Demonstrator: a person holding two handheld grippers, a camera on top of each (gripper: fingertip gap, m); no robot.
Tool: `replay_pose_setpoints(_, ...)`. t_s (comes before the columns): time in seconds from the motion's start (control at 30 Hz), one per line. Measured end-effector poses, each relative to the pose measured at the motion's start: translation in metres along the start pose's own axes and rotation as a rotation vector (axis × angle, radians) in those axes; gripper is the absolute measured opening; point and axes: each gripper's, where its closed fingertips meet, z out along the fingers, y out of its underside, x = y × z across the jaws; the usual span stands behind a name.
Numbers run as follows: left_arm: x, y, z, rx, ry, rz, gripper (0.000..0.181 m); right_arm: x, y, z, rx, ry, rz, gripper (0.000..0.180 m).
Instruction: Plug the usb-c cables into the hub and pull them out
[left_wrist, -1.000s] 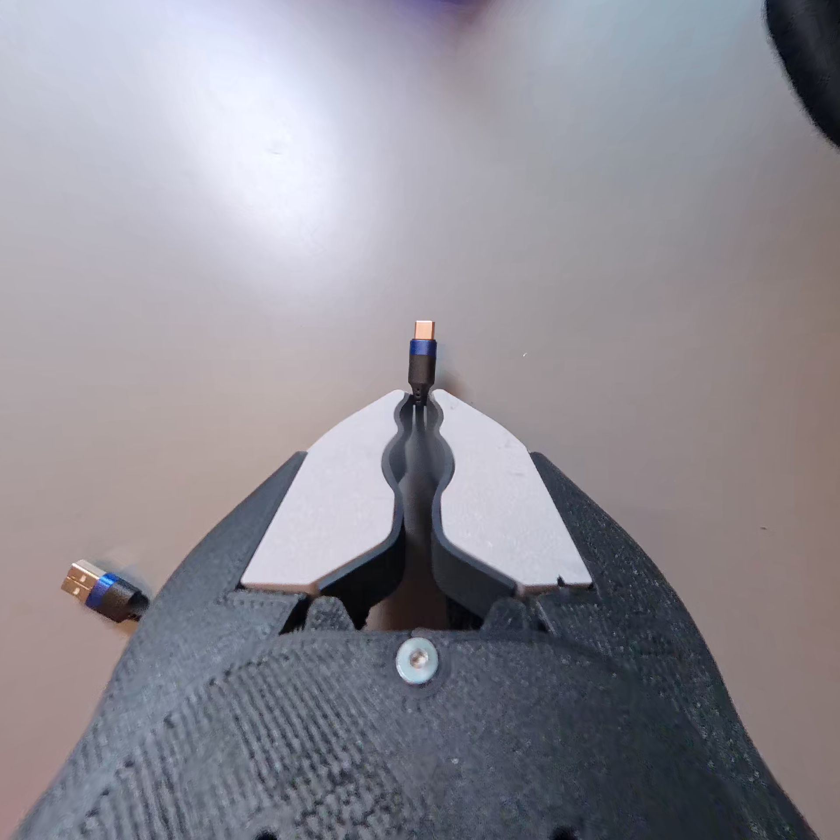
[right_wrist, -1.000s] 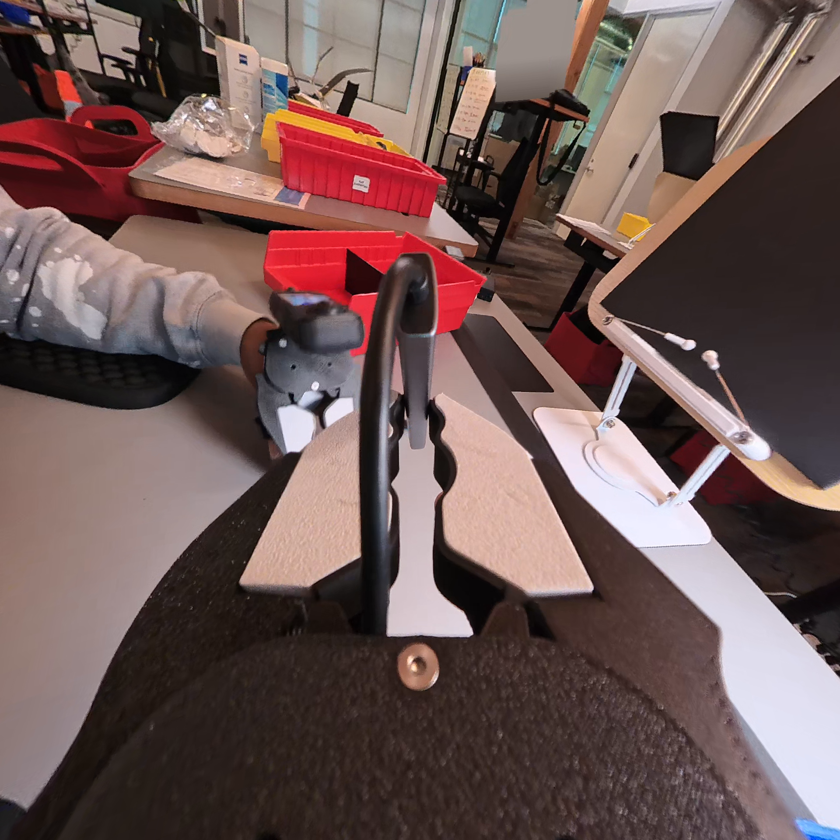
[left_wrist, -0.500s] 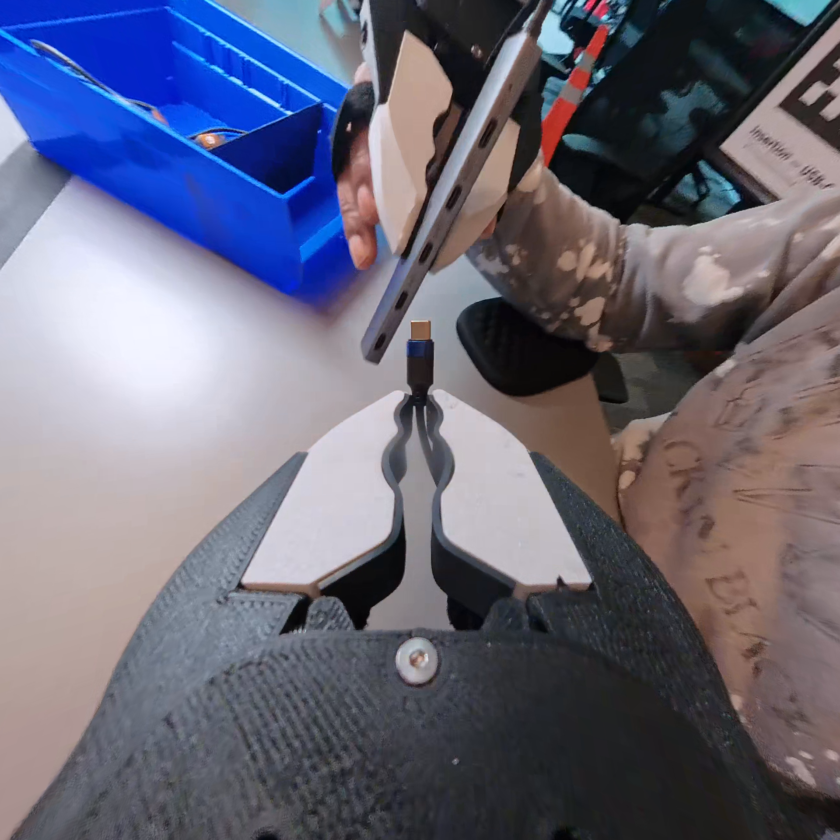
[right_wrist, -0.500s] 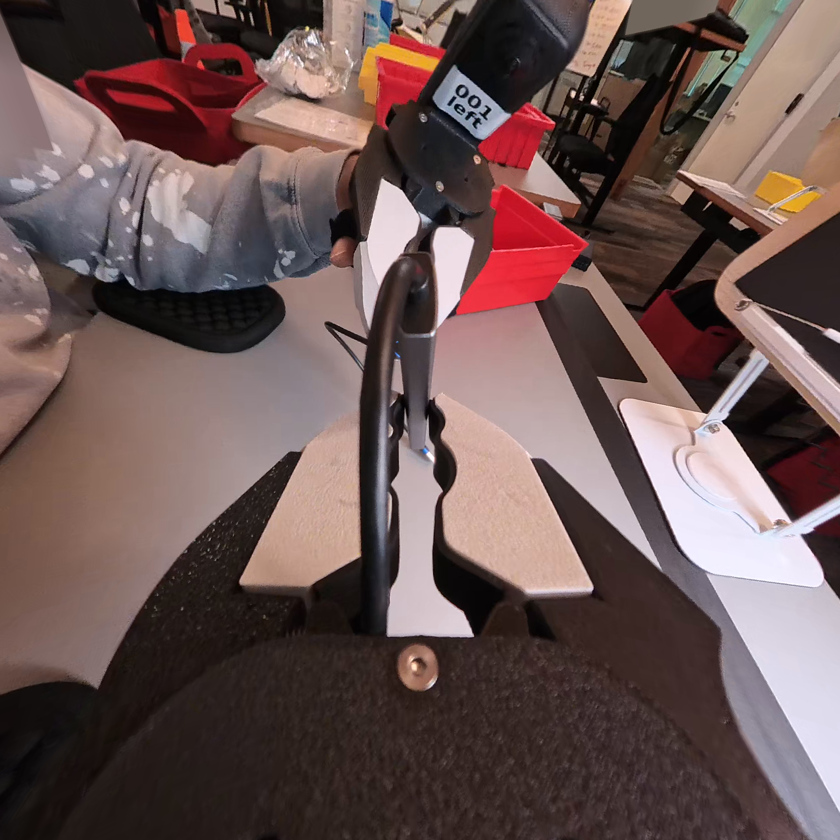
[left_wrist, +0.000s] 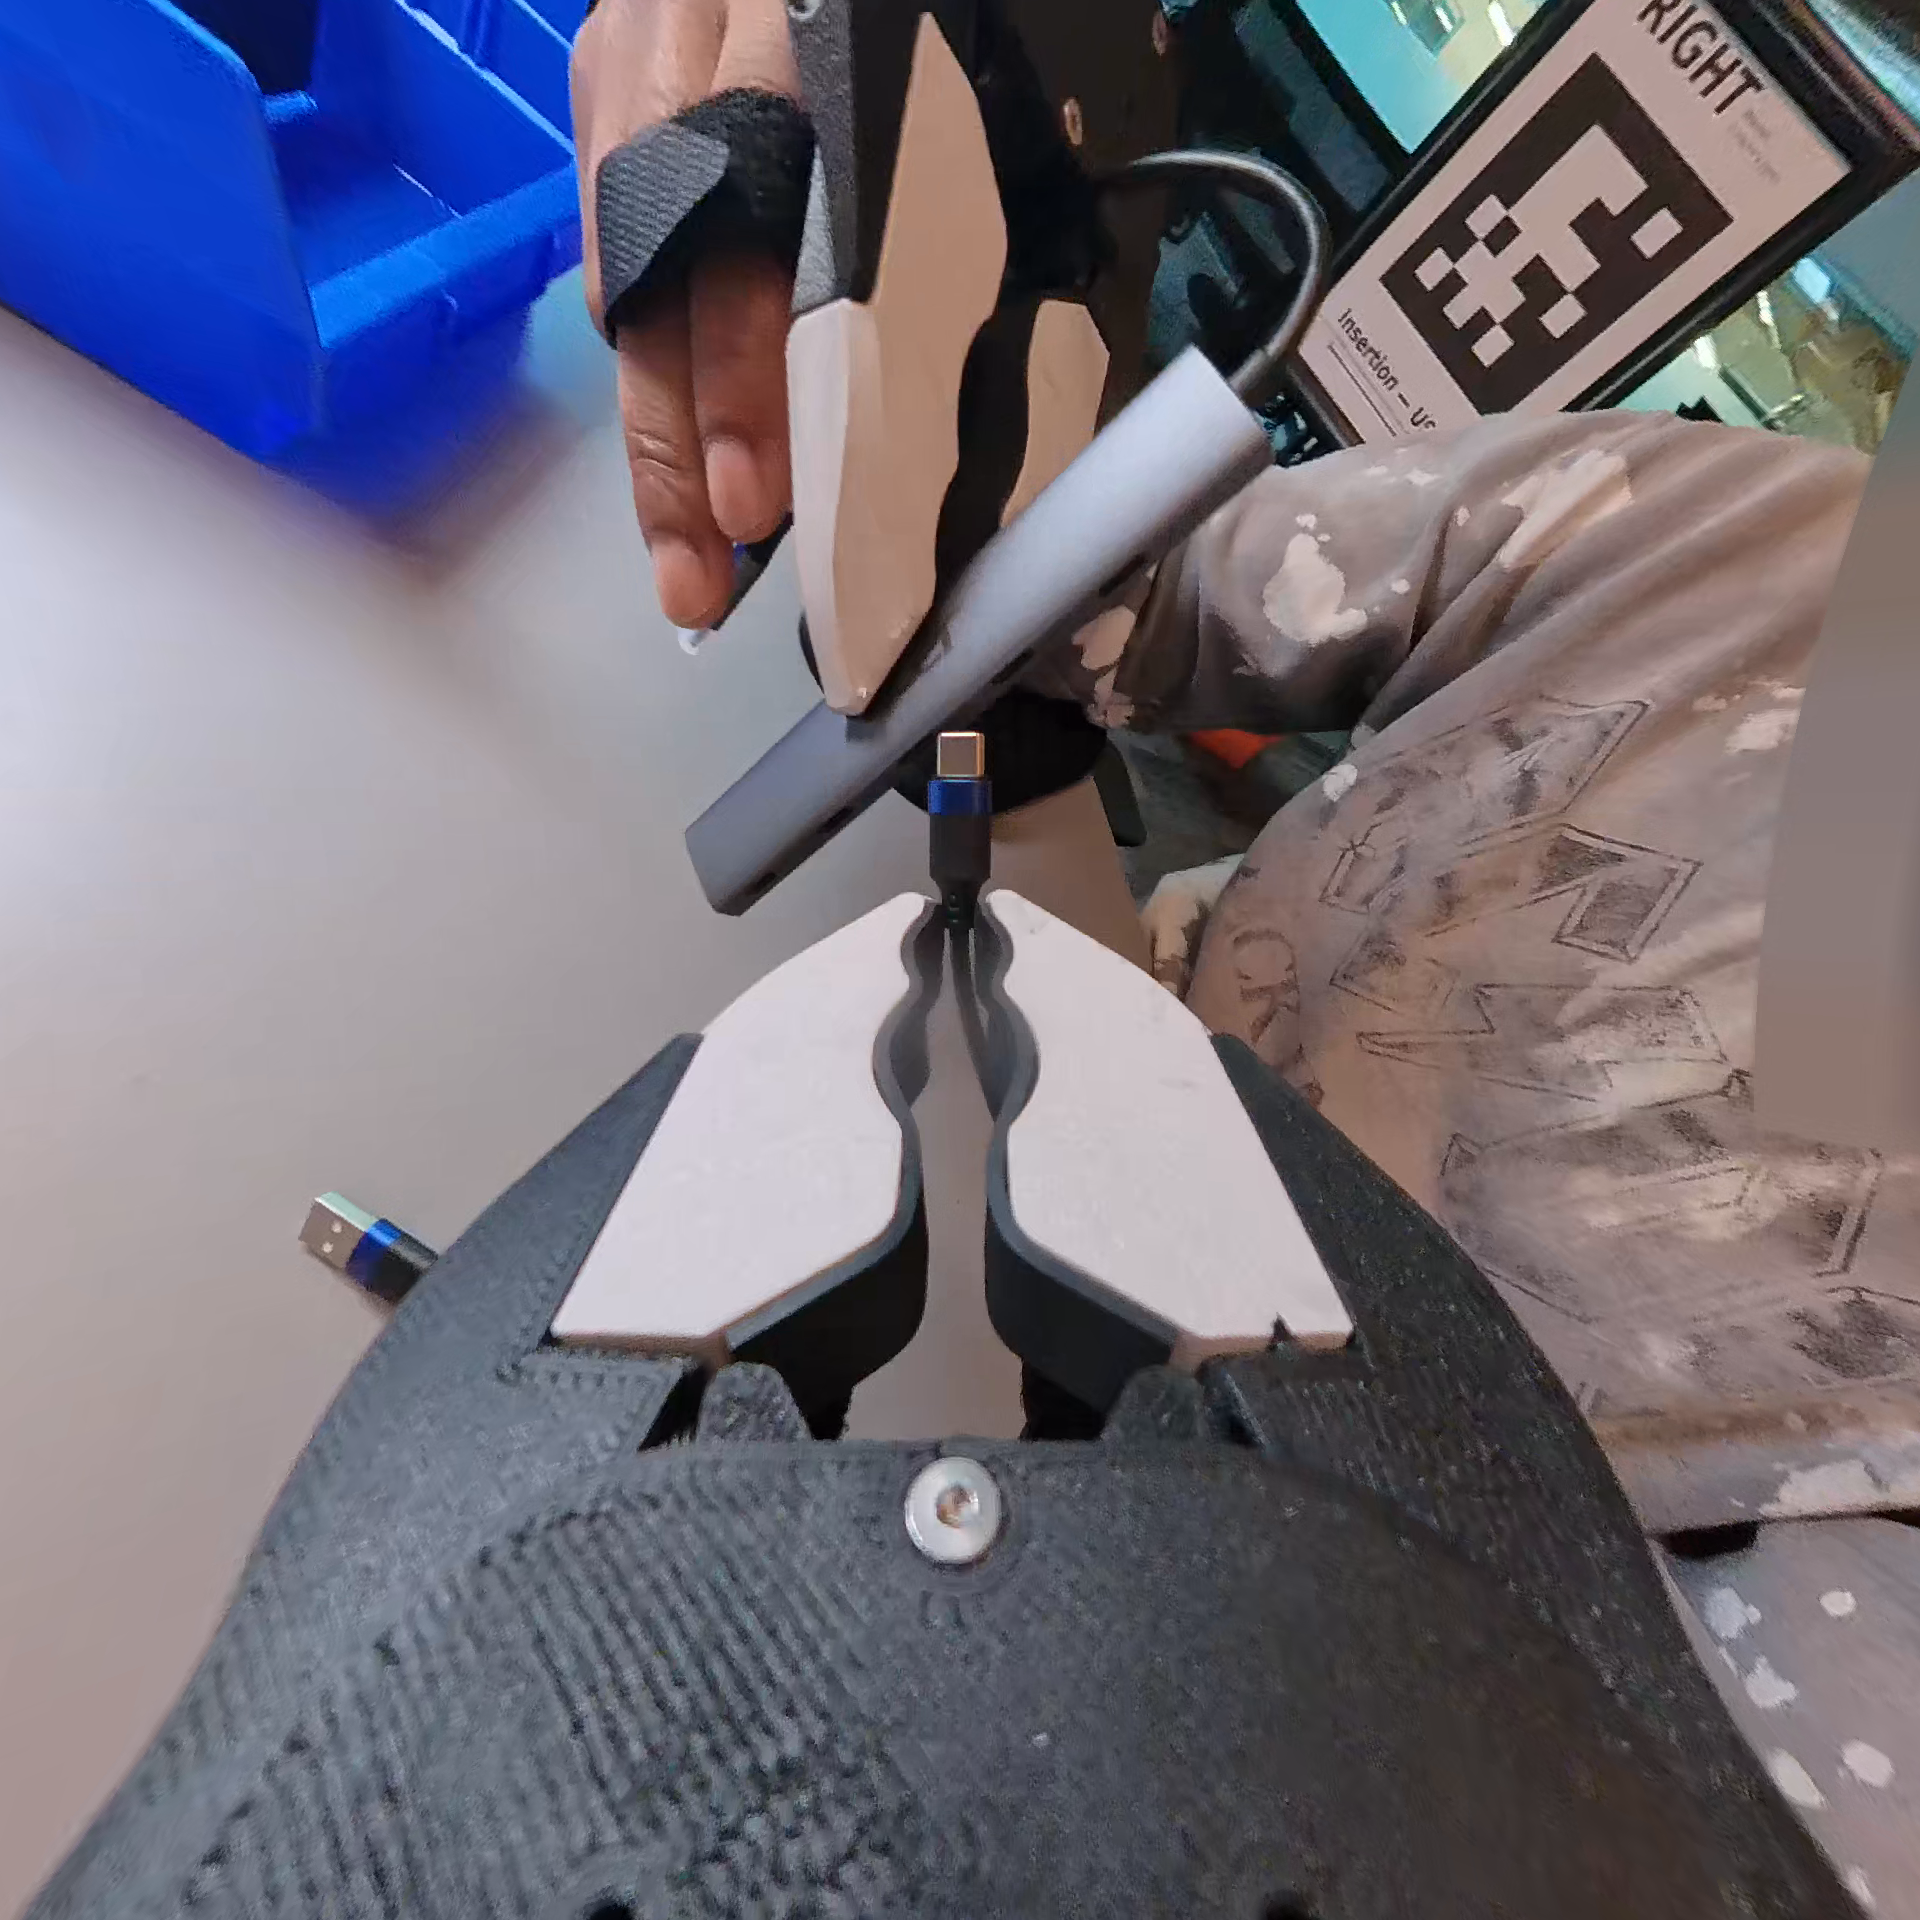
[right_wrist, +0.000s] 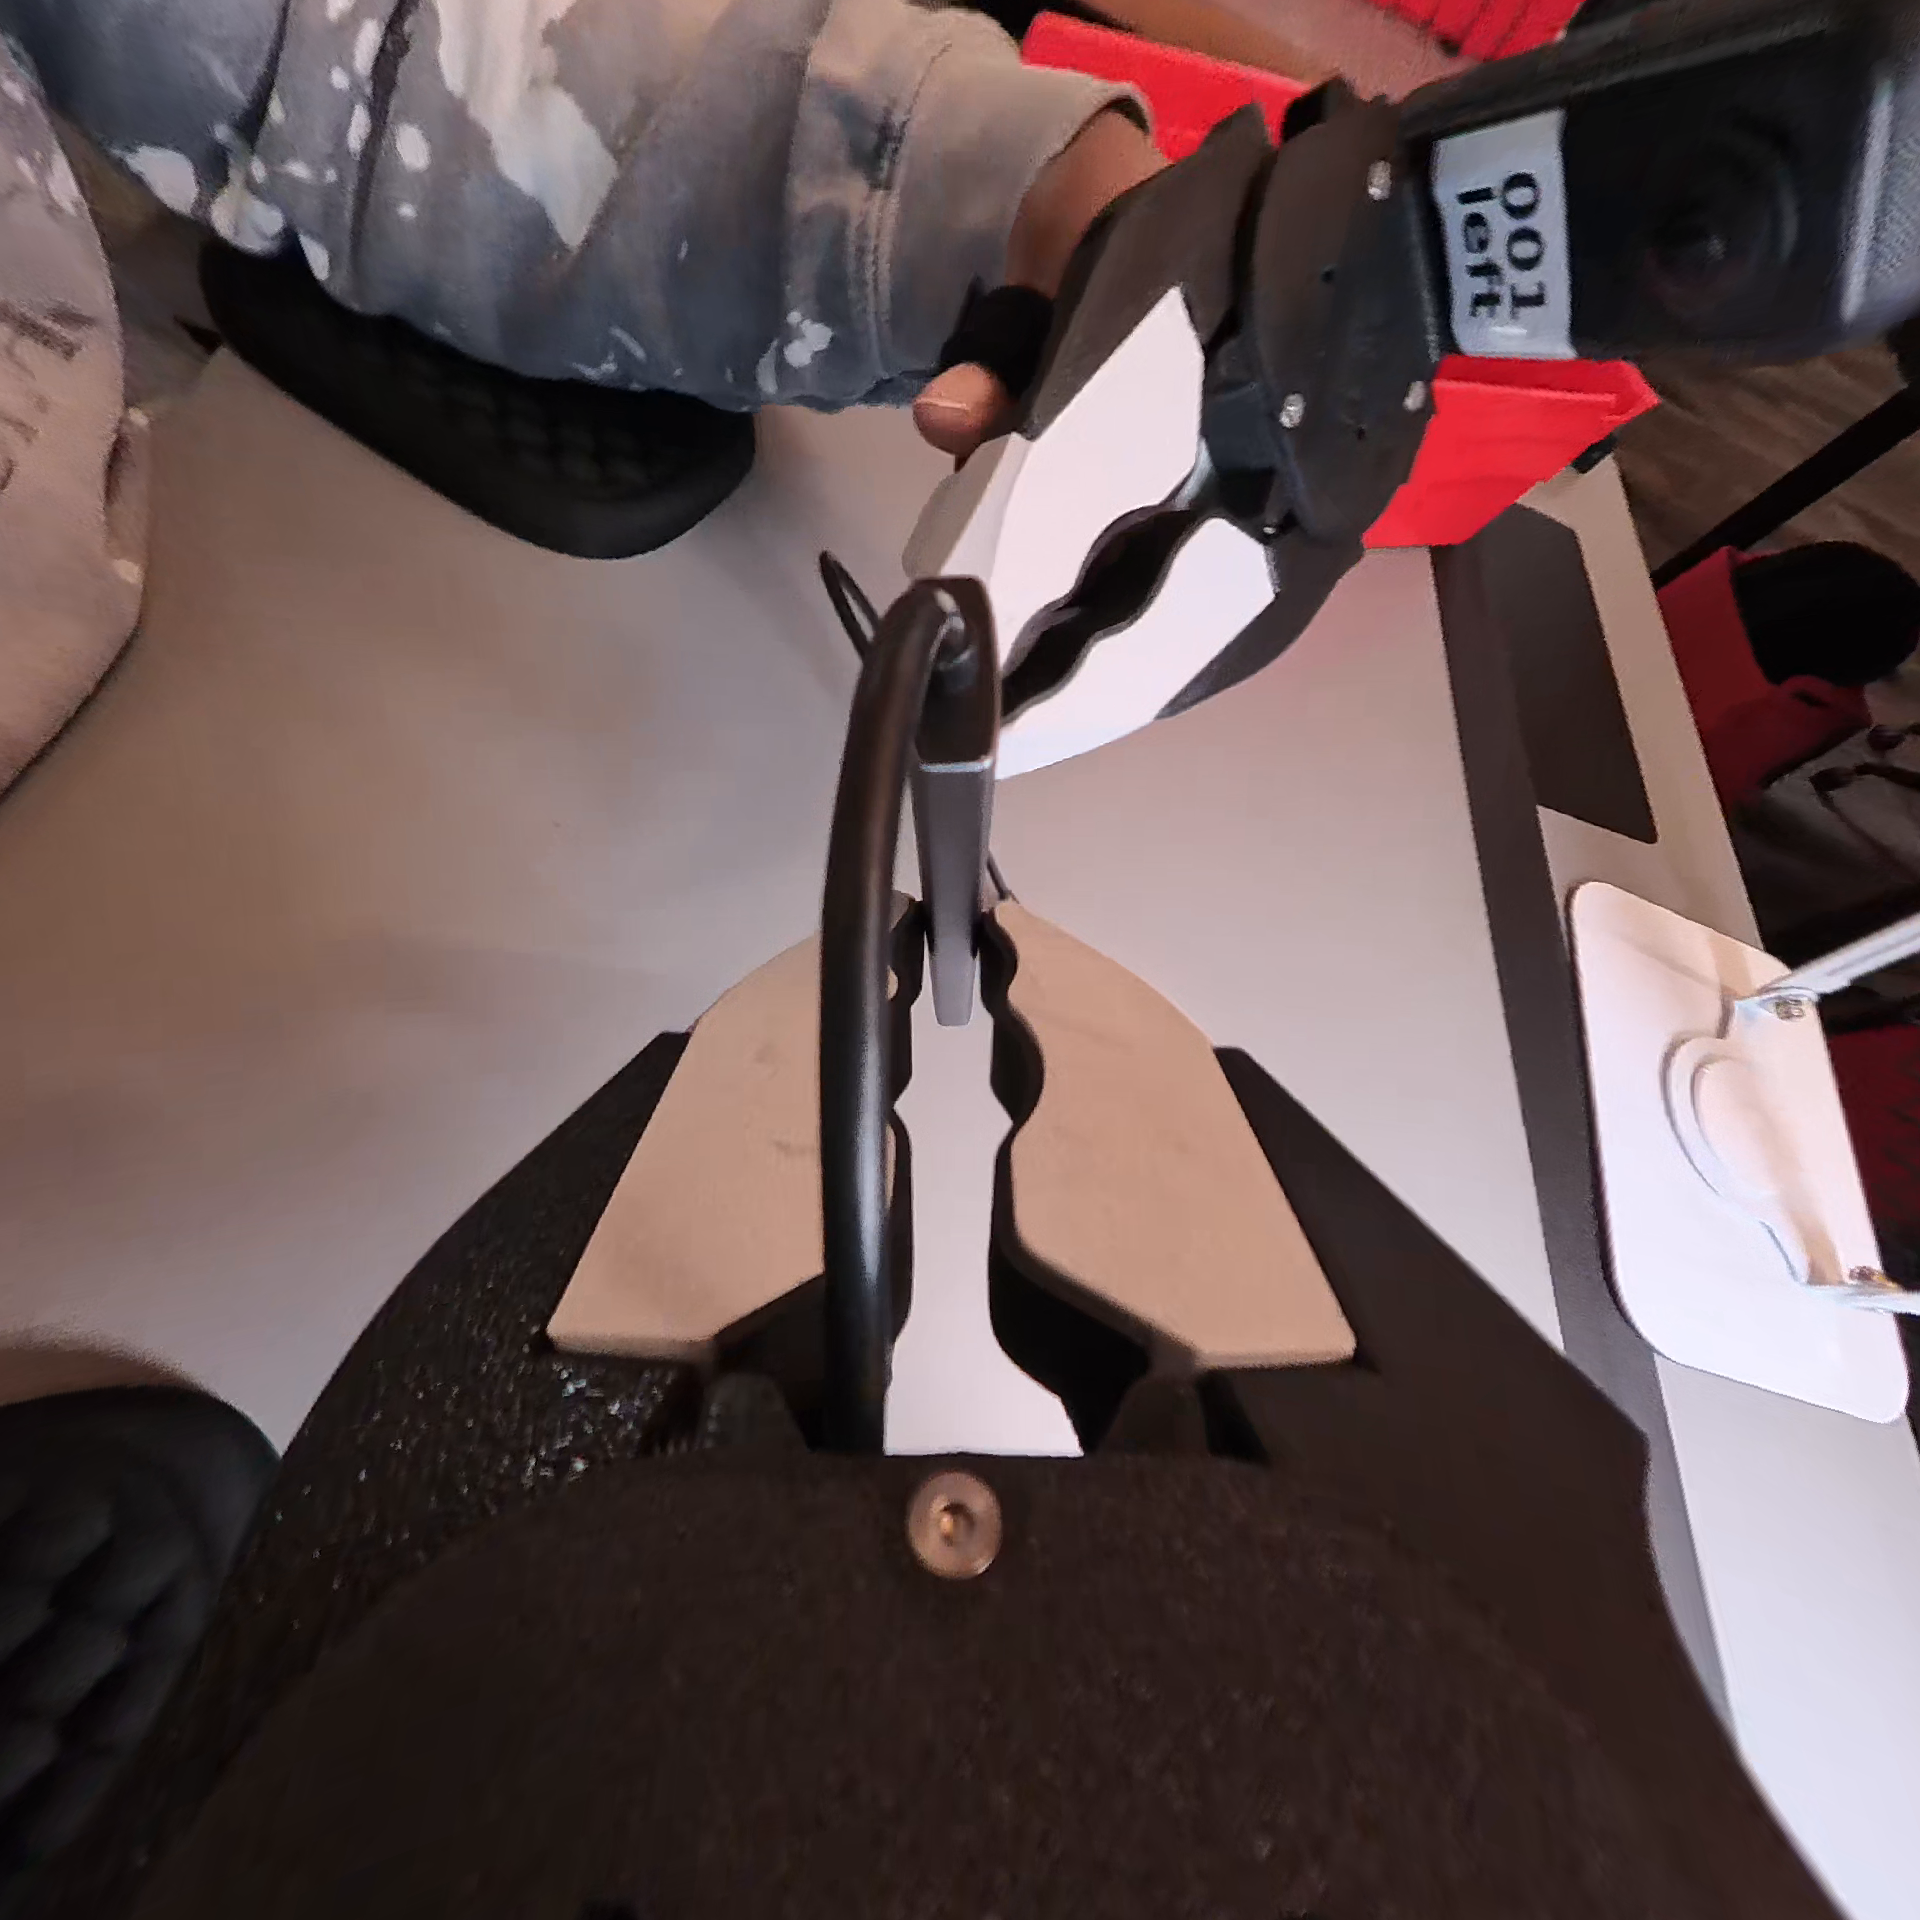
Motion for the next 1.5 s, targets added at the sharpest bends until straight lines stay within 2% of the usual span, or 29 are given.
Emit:
replay_pose_setpoints(0.13, 0.000, 0.016, 0.001, -0.062, 0.027, -0.013, 0.006, -0.009, 0.001, 0.009, -0.079, -0.005, -0.066, 0.009)
replay_pose_setpoints(0.5, -0.020, 0.043, 0.005, -0.202, -0.052, -0.056, 0.006, -0.012, 0.018, 0.029, -0.258, 0.034, -0.190, 0.009)
replay_pose_setpoints(0.67, -0.028, 0.044, 0.002, -0.194, -0.085, -0.068, 0.006, -0.012, 0.026, 0.035, -0.337, 0.076, -0.272, 0.009)
replay_pose_setpoints(0.9, -0.035, 0.032, 0.000, -0.118, -0.104, -0.047, 0.005, 0.002, 0.029, 0.030, -0.289, 0.178, -0.293, 0.009)
replay_pose_setpoints(1.23, -0.040, 0.027, 0.001, -0.064, -0.085, -0.056, 0.005, -0.001, 0.035, 0.032, -0.316, 0.164, -0.318, 0.009)
replay_pose_setpoints(1.5, -0.040, 0.038, 0.009, -0.127, -0.074, -0.045, 0.005, -0.006, 0.039, 0.038, -0.320, 0.131, -0.323, 0.009)
